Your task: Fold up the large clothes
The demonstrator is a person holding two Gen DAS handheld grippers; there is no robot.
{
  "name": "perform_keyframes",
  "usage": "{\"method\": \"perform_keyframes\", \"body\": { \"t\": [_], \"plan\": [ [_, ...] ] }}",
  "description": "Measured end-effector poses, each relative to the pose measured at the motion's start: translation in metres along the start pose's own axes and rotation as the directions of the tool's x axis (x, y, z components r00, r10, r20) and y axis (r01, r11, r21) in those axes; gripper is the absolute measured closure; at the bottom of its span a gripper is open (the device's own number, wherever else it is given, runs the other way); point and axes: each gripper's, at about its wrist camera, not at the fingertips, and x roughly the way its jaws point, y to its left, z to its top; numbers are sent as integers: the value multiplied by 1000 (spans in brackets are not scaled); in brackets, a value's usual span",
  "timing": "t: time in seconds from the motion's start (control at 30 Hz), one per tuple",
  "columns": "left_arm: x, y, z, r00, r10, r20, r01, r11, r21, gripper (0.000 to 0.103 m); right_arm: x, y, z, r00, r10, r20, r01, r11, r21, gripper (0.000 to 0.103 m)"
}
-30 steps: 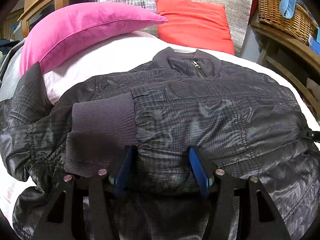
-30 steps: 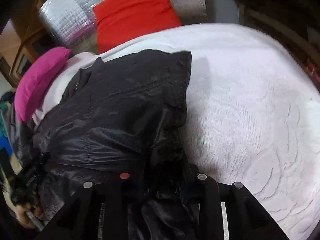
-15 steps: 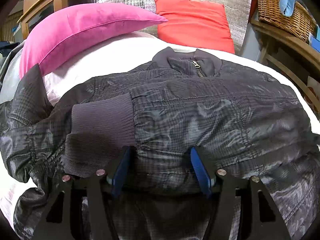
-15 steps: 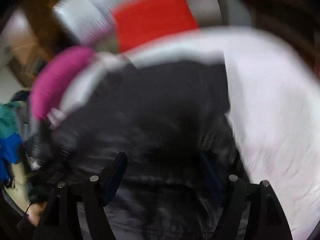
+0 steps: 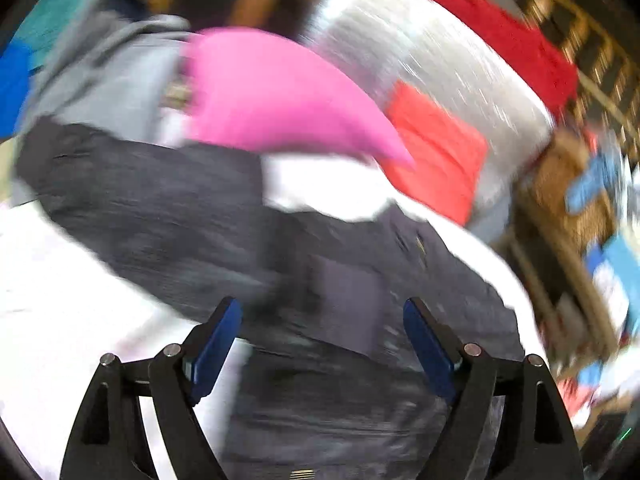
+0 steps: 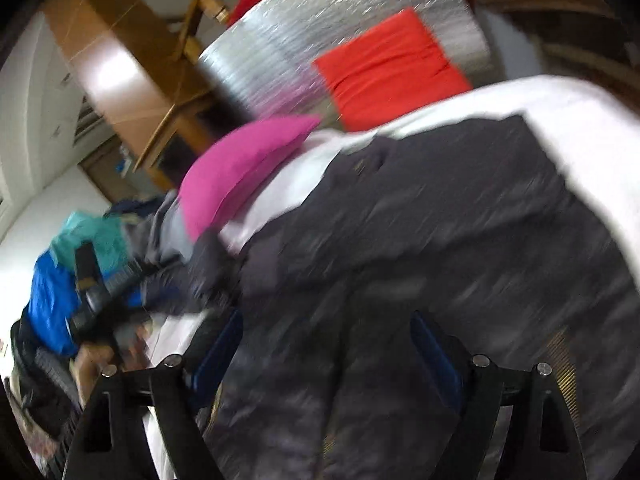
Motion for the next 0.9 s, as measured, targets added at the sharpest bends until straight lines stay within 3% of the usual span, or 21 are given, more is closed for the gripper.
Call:
{"method": "perform_keyframes", "body": {
  "t": [0.13,0.23,0.3,0.5,0.57,0.83,0.9],
  "plan": [
    [-31,104,25,993,76,92,-56,977,-203,19,27,26,-39,1000,16,-1,-16,998,-61,16],
    [-23,183,38,989,131,69,-101,938,-331,20,31,47,-57,995,-34,94,50,983,-177,16],
    [-11,219,46,988,148,48,-118,914,-389,20,28,55,-52,991,-14,130,42,975,-217,16],
    [23,265,65,990,128,62,-80,862,-501,21,45,52,-45,995,-23,96,43,976,-214,16],
    [34,269,70,992,115,58,-68,849,-524,26,49,51,-42,996,-19,88,36,978,-203,16],
    [63,279,75,988,152,5,-124,826,-550,32,52,51,-43,997,-6,76,22,977,-211,16],
    [66,280,77,987,162,3,-135,830,-541,40,53,51,-43,997,-4,73,19,977,-212,16]
  ]
}}
